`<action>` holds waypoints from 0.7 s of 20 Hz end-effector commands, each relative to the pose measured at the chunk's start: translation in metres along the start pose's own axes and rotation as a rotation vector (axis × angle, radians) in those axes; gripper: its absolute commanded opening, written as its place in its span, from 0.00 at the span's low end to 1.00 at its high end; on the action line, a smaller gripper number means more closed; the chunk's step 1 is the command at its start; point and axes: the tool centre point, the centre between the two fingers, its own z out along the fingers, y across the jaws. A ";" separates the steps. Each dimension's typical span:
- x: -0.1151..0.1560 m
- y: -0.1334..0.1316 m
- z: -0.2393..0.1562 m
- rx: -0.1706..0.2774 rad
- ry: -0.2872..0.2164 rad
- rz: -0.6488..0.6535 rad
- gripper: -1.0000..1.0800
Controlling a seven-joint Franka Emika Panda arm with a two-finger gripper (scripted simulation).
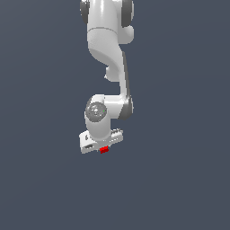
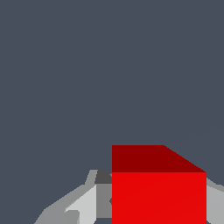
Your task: Pick up the red cube and move it to a goal position.
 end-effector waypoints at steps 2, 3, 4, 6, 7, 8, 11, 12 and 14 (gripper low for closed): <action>-0.003 -0.006 -0.018 -0.001 0.001 0.000 0.00; -0.004 -0.008 -0.025 -0.001 0.001 0.000 0.00; -0.006 -0.010 -0.031 -0.001 0.001 0.000 0.00; -0.009 -0.016 -0.047 -0.001 0.001 0.000 0.00; -0.011 -0.018 -0.055 -0.001 0.001 0.000 0.00; -0.012 -0.022 -0.064 -0.001 0.001 0.000 0.00; -0.018 -0.032 -0.094 -0.002 0.001 -0.001 0.00; -0.020 -0.035 -0.104 -0.002 0.001 -0.001 0.00; -0.024 -0.042 -0.125 -0.002 0.001 -0.001 0.00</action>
